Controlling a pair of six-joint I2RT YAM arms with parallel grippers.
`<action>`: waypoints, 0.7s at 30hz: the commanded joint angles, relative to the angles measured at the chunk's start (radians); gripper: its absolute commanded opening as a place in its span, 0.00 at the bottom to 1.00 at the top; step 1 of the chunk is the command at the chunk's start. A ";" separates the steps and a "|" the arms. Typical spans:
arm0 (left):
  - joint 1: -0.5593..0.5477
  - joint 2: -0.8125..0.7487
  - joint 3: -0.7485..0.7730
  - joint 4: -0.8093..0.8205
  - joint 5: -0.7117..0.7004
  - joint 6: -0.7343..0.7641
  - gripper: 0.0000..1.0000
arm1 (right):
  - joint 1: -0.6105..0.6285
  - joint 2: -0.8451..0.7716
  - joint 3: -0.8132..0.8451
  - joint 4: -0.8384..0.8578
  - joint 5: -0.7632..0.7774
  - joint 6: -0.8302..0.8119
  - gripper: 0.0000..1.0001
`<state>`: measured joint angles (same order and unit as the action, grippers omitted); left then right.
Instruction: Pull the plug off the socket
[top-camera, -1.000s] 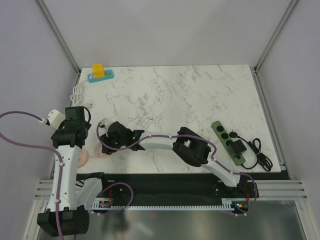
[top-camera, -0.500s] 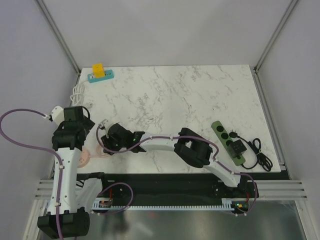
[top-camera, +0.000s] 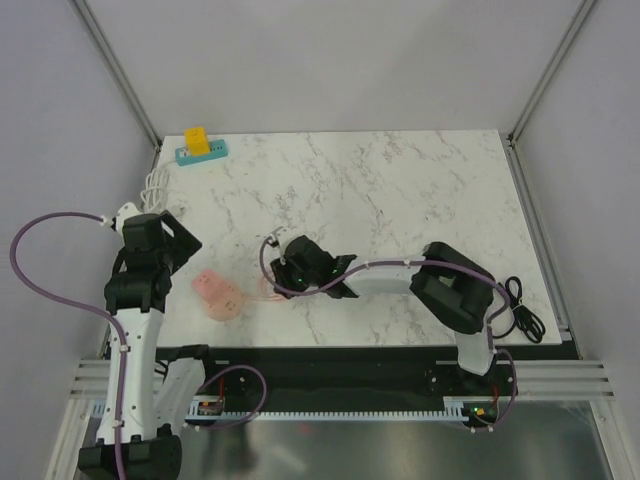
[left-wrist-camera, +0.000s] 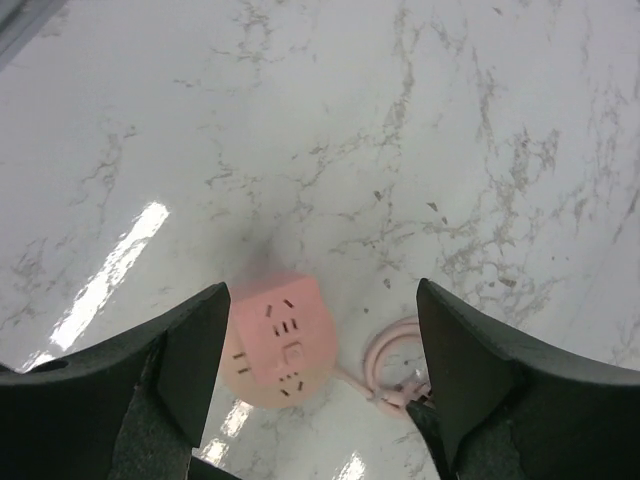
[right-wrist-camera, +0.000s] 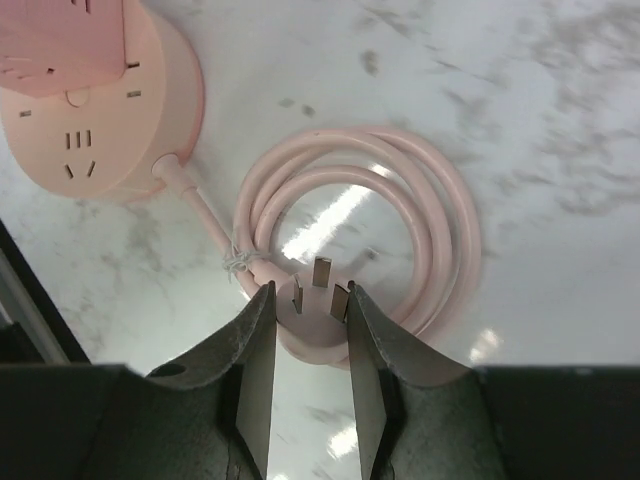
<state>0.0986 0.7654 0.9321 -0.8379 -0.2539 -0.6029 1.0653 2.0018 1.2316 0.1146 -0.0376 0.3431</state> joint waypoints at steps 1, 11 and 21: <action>0.000 -0.008 -0.030 0.121 0.184 0.113 0.83 | -0.086 -0.150 -0.192 -0.056 0.062 -0.065 0.00; -0.007 0.101 -0.133 0.235 0.453 0.120 0.72 | -0.168 -0.391 -0.389 -0.153 0.111 -0.121 0.04; -0.008 0.120 -0.240 0.234 0.542 -0.021 0.37 | -0.172 -0.396 -0.154 -0.335 0.183 -0.054 0.62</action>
<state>0.0937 0.8810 0.7326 -0.6277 0.1879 -0.5476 0.8982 1.6150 0.9443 -0.1551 0.0868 0.2596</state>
